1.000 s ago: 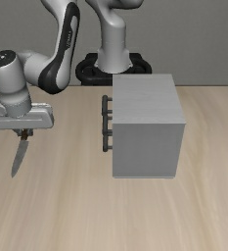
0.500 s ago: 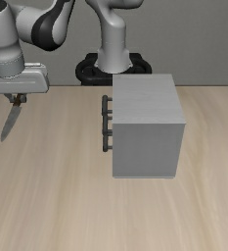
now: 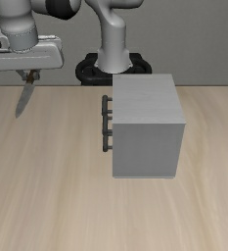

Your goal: Pick up the knife and place it on the top of the cabinet

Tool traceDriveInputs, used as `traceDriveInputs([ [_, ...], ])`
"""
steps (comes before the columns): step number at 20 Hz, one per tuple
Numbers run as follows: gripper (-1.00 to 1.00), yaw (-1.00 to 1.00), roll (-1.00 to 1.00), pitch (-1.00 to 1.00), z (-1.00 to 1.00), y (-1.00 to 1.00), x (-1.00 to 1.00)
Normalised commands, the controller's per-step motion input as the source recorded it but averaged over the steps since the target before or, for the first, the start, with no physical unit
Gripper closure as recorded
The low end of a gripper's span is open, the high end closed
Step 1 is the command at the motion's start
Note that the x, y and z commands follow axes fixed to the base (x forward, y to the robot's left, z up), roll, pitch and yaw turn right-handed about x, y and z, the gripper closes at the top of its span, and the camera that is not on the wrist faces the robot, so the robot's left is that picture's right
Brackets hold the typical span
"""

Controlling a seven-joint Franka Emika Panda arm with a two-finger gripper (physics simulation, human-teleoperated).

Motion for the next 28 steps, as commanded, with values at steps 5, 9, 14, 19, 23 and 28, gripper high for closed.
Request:
traceDriveInputs([
  [5,1.00,0.00,0.00,0.00,0.00,1.00,0.00],
  [9,1.00,0.00,0.00,0.00,0.00,1.00,0.00],
  [14,1.00,0.00,0.00,0.00,0.00,1.00,0.00],
  [19,1.00,0.00,0.00,0.00,0.00,1.00,0.00],
  [23,1.00,0.00,0.00,0.00,0.00,1.00,0.00],
  [28,-1.00,0.00,0.00,0.00,0.00,0.40,-0.40],
])
